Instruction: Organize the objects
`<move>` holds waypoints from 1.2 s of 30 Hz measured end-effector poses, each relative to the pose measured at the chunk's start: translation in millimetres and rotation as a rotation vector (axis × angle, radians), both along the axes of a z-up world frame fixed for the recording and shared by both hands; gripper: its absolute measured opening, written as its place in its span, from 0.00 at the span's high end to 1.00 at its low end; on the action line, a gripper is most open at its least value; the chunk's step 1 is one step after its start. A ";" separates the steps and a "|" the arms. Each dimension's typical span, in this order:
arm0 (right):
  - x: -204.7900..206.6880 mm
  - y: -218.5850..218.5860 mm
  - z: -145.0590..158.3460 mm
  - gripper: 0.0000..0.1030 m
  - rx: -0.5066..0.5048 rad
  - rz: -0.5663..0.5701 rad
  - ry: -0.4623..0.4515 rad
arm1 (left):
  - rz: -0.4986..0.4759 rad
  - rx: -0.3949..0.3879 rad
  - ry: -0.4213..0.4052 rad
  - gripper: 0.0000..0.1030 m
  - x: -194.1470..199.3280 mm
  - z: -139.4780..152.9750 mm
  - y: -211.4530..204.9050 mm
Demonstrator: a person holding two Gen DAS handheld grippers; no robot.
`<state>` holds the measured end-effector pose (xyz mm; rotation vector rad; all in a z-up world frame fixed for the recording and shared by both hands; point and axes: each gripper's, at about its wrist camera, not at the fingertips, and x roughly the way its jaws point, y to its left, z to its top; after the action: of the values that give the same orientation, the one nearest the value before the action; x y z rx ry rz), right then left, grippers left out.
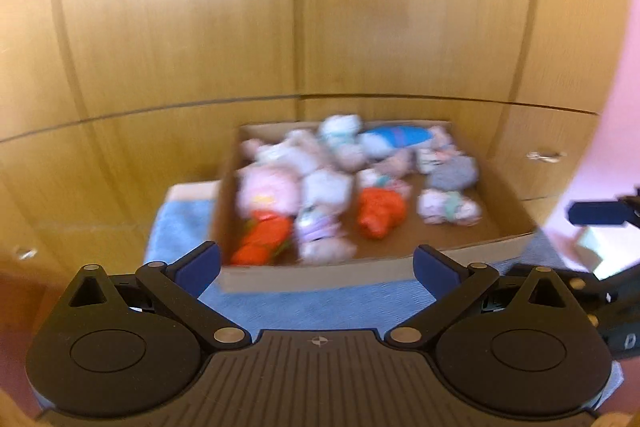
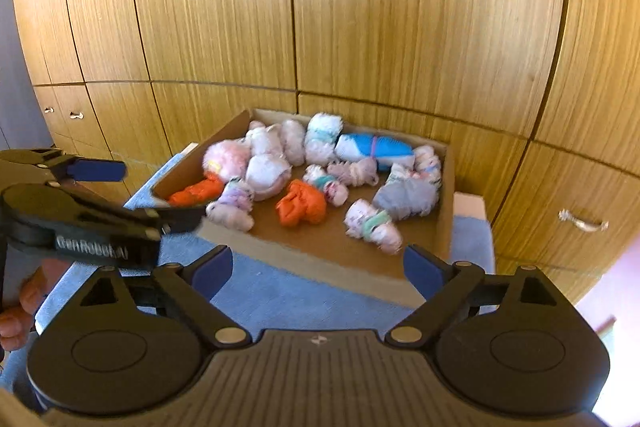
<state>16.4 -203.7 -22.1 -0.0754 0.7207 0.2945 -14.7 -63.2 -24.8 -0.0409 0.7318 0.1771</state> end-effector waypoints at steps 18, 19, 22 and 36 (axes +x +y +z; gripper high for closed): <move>-12.3 25.1 -17.0 0.07 0.022 -0.032 0.027 | -0.003 0.151 -0.115 0.01 -44.1 28.3 -10.8; -11.5 25.3 -16.9 0.07 0.021 -0.033 0.027 | -0.011 0.154 -0.118 0.01 -42.9 28.5 -12.7; -9.0 26.0 -16.8 0.07 0.028 -0.037 0.028 | -0.014 0.160 -0.115 0.01 -39.9 28.2 -15.5; -2.4 31.0 -22.7 0.06 0.031 -0.045 0.039 | -0.011 0.091 -0.054 0.01 -28.9 21.3 -6.8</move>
<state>13.9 -172.7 -44.8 -0.0238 0.7551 0.2643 -43.6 -70.0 -3.4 0.0445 0.6691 0.1974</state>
